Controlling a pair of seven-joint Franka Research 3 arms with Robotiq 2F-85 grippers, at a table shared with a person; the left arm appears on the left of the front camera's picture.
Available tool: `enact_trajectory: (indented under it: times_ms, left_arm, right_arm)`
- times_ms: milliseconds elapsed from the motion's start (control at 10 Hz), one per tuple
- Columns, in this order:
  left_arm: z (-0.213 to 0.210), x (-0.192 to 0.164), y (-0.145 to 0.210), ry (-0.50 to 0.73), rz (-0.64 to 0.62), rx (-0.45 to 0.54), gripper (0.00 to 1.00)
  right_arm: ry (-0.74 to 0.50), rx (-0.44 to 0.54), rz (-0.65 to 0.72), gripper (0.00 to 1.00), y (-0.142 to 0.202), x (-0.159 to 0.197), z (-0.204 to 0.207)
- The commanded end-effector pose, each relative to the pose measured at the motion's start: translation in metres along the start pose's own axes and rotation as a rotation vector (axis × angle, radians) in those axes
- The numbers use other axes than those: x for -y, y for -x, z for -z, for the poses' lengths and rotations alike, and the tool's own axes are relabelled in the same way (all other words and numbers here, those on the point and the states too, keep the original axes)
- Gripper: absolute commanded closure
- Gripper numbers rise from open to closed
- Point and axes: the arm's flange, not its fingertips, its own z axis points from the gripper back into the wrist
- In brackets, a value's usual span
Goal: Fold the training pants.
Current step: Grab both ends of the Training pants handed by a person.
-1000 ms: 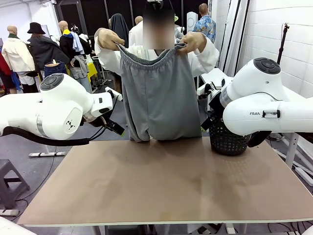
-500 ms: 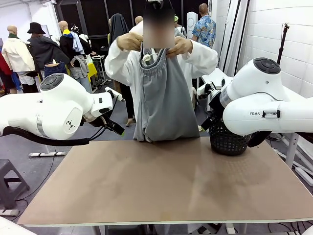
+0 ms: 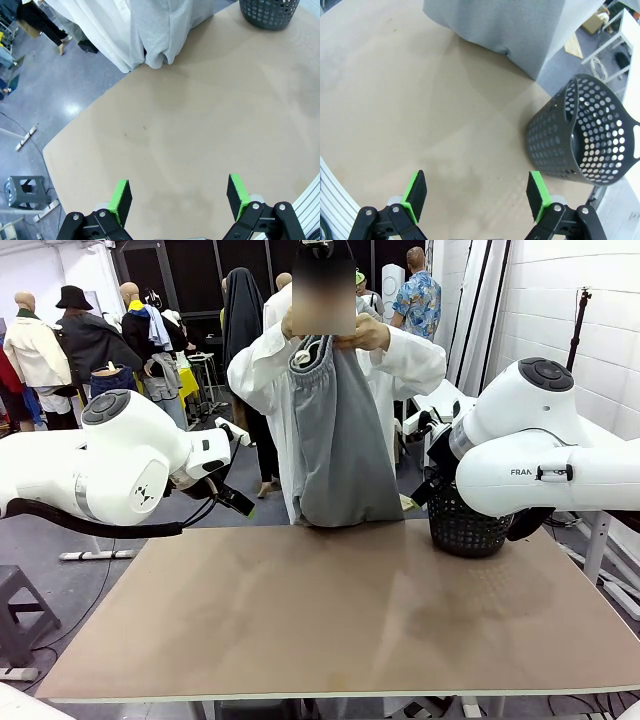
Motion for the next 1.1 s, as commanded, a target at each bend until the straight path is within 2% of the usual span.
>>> enact_trajectory:
  times_ms: [0, 1000]
  left_arm:
    - [-0.0004, -0.0001, 0.0, 0.0, 0.007, 0.001, 0.0]
    - [-0.0004, -0.0001, 0.0, 0.0, 0.007, 0.001, 0.0]
  right_arm:
    - [-0.005, 0.002, -0.001, 0.0, -0.0005, -0.0014, -0.0001]
    - [-0.005, 0.002, -0.001, 0.0, -0.0005, -0.0014, -0.0001]
